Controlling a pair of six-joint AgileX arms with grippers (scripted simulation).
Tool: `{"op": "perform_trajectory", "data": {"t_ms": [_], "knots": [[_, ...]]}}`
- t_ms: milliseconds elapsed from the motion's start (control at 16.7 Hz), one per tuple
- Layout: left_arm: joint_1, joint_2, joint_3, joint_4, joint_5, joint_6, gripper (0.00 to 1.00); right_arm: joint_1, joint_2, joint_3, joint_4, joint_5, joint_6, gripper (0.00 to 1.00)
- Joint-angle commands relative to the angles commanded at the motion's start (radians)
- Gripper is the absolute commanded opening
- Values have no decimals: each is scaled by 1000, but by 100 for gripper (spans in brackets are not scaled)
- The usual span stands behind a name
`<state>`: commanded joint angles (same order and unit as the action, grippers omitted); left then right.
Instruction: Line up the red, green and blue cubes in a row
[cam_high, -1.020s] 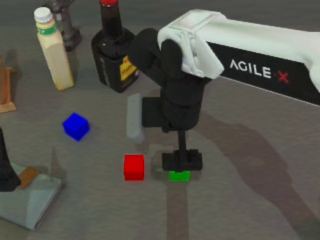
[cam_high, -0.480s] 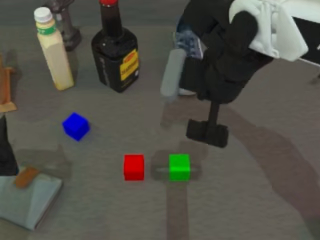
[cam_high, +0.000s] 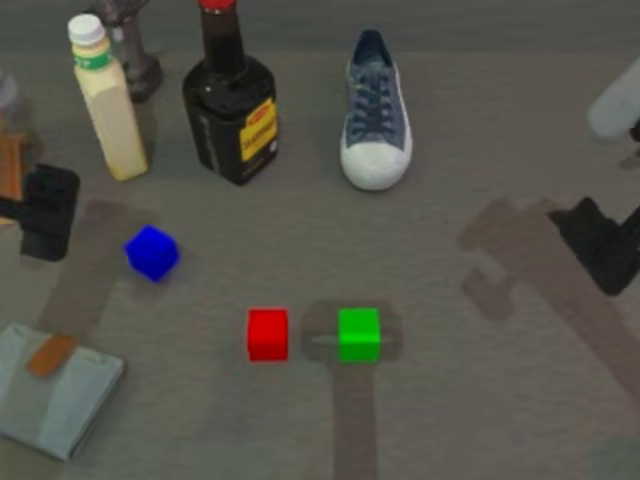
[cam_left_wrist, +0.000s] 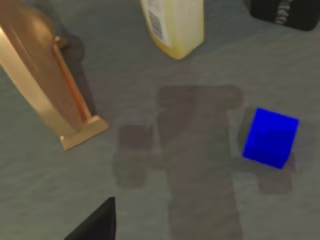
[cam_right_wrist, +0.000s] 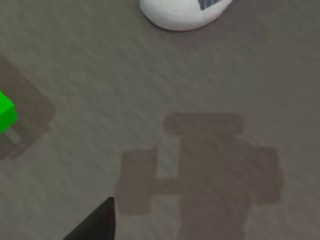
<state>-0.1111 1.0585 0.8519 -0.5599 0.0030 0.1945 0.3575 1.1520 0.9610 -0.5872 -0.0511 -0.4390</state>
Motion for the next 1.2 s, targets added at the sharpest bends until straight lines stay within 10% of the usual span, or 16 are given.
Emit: {"op": "perform_trajectory", "data": {"t_ms": [660,1200], "knots": [[-92,987,753,-487,-4,175,100,-305,-1017,-844,502,39,373,100],[-103,1120,863,-547,0,199,100,-348,-1152,-961,587,51,439,100]]}}
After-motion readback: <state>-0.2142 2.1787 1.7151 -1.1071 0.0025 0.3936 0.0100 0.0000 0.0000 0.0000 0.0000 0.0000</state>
